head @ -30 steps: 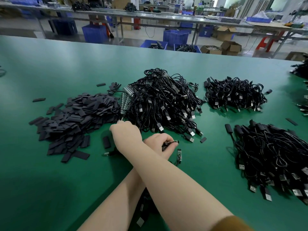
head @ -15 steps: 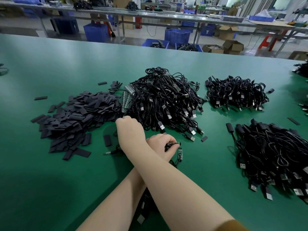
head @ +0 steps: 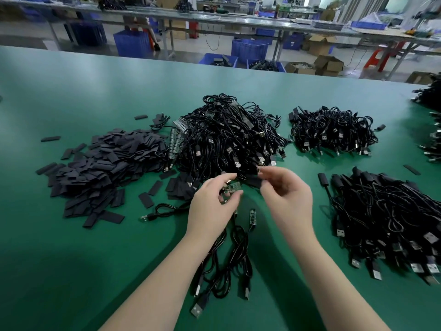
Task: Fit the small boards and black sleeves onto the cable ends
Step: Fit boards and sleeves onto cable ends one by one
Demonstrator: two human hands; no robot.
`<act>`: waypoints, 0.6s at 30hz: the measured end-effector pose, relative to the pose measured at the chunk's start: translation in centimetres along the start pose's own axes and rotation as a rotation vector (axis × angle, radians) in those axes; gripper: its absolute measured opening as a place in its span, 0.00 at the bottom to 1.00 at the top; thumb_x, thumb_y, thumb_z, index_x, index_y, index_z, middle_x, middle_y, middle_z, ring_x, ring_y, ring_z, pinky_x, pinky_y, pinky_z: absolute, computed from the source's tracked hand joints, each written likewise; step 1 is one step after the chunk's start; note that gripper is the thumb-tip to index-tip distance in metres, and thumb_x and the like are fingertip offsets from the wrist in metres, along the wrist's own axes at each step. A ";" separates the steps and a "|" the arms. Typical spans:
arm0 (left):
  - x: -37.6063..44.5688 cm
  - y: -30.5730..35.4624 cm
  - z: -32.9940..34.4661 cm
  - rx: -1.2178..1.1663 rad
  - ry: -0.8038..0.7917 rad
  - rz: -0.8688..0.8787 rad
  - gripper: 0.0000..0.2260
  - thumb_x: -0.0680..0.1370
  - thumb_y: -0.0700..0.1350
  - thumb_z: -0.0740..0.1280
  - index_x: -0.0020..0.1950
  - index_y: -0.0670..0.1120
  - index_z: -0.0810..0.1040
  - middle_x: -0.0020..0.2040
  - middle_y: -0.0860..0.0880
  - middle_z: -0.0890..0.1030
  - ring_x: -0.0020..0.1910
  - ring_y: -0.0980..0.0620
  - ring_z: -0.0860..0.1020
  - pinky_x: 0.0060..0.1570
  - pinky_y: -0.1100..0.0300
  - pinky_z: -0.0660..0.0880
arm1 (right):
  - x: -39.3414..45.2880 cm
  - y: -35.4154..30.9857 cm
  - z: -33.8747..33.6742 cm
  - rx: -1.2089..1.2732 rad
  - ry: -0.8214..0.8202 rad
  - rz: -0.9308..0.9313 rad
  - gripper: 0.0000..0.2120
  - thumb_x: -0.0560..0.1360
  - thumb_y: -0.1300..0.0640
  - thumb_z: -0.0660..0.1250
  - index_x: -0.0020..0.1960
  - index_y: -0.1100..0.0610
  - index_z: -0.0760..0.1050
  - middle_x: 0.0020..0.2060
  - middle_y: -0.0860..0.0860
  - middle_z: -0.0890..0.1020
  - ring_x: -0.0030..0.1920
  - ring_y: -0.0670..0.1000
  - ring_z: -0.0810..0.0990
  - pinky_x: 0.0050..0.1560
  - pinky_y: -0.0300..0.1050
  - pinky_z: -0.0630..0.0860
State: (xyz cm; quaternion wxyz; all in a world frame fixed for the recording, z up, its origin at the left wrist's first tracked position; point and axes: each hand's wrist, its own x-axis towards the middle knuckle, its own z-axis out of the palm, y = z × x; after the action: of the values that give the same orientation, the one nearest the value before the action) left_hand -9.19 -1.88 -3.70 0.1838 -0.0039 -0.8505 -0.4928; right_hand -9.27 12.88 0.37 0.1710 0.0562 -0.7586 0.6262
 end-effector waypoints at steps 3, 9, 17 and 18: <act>-0.3 0.1 -0.1 -0.001 -0.077 0.077 0.15 0.73 0.56 0.72 0.60 0.61 0.80 0.49 0.63 0.78 0.38 0.62 0.74 0.39 0.70 0.71 | -1.1 2.1 -1.9 0.066 -0.045 0.125 0.19 0.75 0.71 0.67 0.50 0.47 0.81 0.42 0.45 0.86 0.44 0.43 0.83 0.45 0.32 0.76; -0.5 0.1 -0.2 0.048 -0.173 0.165 0.13 0.71 0.50 0.76 0.55 0.54 0.84 0.47 0.61 0.80 0.39 0.72 0.71 0.40 0.76 0.66 | -1.6 3.2 -2.5 0.228 -0.102 0.218 0.17 0.76 0.71 0.67 0.53 0.51 0.81 0.42 0.49 0.87 0.46 0.43 0.84 0.48 0.33 0.77; -0.5 -0.1 0.1 0.048 -0.165 0.132 0.08 0.73 0.48 0.75 0.51 0.54 0.85 0.45 0.61 0.81 0.39 0.70 0.73 0.39 0.75 0.66 | -1.3 3.4 -2.5 0.343 -0.176 0.274 0.18 0.74 0.65 0.73 0.58 0.48 0.81 0.51 0.51 0.87 0.53 0.46 0.84 0.49 0.36 0.78; -0.5 0.0 0.1 0.027 -0.159 0.126 0.07 0.73 0.48 0.75 0.51 0.54 0.85 0.44 0.61 0.81 0.38 0.70 0.73 0.39 0.75 0.66 | -1.4 3.5 -2.4 0.332 -0.192 0.279 0.18 0.73 0.65 0.74 0.58 0.47 0.82 0.50 0.52 0.87 0.52 0.47 0.84 0.50 0.36 0.79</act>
State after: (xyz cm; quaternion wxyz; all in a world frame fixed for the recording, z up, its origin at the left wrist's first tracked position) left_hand -8.73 -1.75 -3.95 0.1466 -0.0940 -0.8670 -0.4668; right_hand -8.59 15.76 -2.97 -0.0018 0.0377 -0.6585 0.7516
